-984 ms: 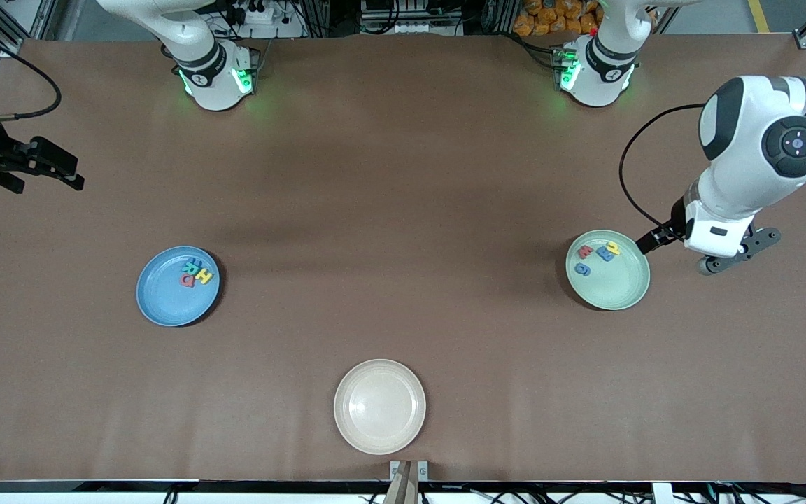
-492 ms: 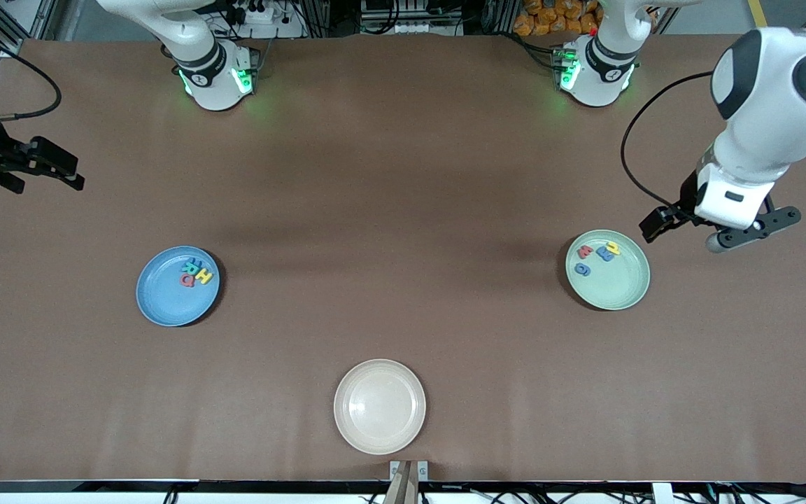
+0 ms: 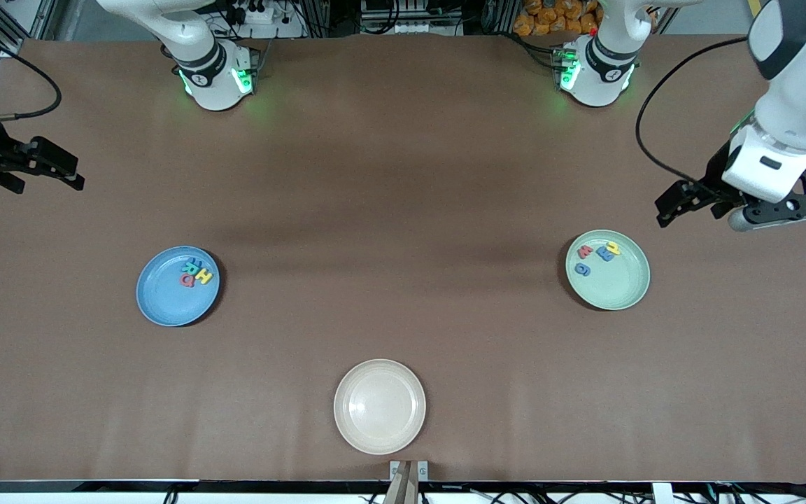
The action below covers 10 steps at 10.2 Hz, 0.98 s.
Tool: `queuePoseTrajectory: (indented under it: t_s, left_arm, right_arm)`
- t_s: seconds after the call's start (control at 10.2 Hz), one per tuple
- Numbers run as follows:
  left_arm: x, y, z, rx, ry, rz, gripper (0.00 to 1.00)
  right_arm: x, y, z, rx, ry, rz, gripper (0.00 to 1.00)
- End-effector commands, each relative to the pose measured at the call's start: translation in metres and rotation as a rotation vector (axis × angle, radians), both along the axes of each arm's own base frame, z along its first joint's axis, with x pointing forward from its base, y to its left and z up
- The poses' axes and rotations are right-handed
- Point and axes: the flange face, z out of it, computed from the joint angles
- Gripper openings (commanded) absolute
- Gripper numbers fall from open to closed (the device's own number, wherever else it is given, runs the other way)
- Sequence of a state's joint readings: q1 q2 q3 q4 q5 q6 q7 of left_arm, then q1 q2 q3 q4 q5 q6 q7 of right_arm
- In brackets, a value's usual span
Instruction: Sort uppercase to blue plate, lowercase to green plate
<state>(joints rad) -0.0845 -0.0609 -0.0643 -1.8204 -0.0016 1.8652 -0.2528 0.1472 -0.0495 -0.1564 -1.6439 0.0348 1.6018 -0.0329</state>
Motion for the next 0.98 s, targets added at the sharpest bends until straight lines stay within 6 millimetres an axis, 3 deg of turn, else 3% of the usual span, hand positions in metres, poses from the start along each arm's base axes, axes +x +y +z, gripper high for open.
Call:
queuePoseTrajectory:
  t_s: [0.0,0.2,0.39,0.49,0.89]
  left_arm:
    - [0.0,0.002,0.034,-0.013,0.02,-0.076,1.0]
    - [0.001,0.001,0.045,-0.002,0.046,-0.08,1.0]
    - [0.001,-0.004,0.081,-0.001,0.057,-0.091,1.0]
    - [0.0,-0.004,0.087,-0.001,0.072,-0.092,1.0]
    - [-0.003,-0.008,0.09,0.001,0.078,-0.1,1.0]
  right_arm:
    - [0.001,0.001,0.004,0.014,-0.005,0.001,1.0]
    - [0.001,0.0,0.004,0.014,-0.005,-0.001,1.0]
    - [0.001,-0.001,0.004,0.014,-0.005,-0.002,1.0]
    - [0.001,-0.001,0.004,0.014,-0.005,-0.002,1.0]
    - [0.001,0.0,0.004,0.014,-0.005,-0.001,1.0]
